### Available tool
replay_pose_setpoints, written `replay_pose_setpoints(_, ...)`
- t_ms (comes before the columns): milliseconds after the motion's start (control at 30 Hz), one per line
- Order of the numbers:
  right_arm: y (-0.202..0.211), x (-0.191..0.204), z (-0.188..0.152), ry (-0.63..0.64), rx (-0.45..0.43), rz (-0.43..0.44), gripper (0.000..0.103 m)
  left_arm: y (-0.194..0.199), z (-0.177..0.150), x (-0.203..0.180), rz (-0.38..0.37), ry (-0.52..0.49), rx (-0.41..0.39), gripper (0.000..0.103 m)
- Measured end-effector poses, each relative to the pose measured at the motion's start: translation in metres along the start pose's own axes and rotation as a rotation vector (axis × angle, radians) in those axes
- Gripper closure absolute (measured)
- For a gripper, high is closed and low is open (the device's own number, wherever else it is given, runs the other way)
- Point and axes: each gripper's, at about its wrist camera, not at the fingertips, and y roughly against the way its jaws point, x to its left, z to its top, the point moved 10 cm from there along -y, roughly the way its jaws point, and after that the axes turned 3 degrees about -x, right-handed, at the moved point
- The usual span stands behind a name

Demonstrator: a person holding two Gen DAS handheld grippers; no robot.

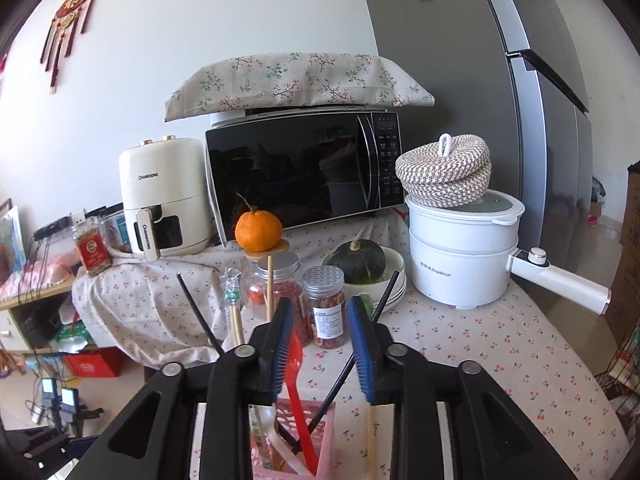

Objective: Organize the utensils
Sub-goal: 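Lower the red spoon into the pink caddy and open the right tool, then lower the left tool to the loose wooden chopsticks and close on one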

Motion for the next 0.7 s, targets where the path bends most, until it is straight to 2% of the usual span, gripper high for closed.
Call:
replay_pose_setpoints(133, 0.019, -0.010, 0.005, -0.002, 0.017, 0.007, 0.055, 0.000, -0.005, -0.008, -0.007, -0.010, 0.011, 0.020)
replay_pose_setpoints(267, 0.036, -0.032, 0.006, -0.014, 0.042, -0.015, 0.038, 0.002, -0.011, -0.018, -0.015, -0.034, 0.017, 0.019)
replay_pose_setpoints(467, 0.060, -0.070, 0.008, -0.032, 0.050, -0.056, 0.018, 0.005, -0.019, -0.038, -0.033, -0.083, 0.020, 0.015)
replay_pose_setpoints(700, 0.075, -0.112, -0.004, -0.049, 0.099, -0.110, 0.009, 0.003, -0.025, -0.057, -0.048, -0.112, 0.021, 0.010)
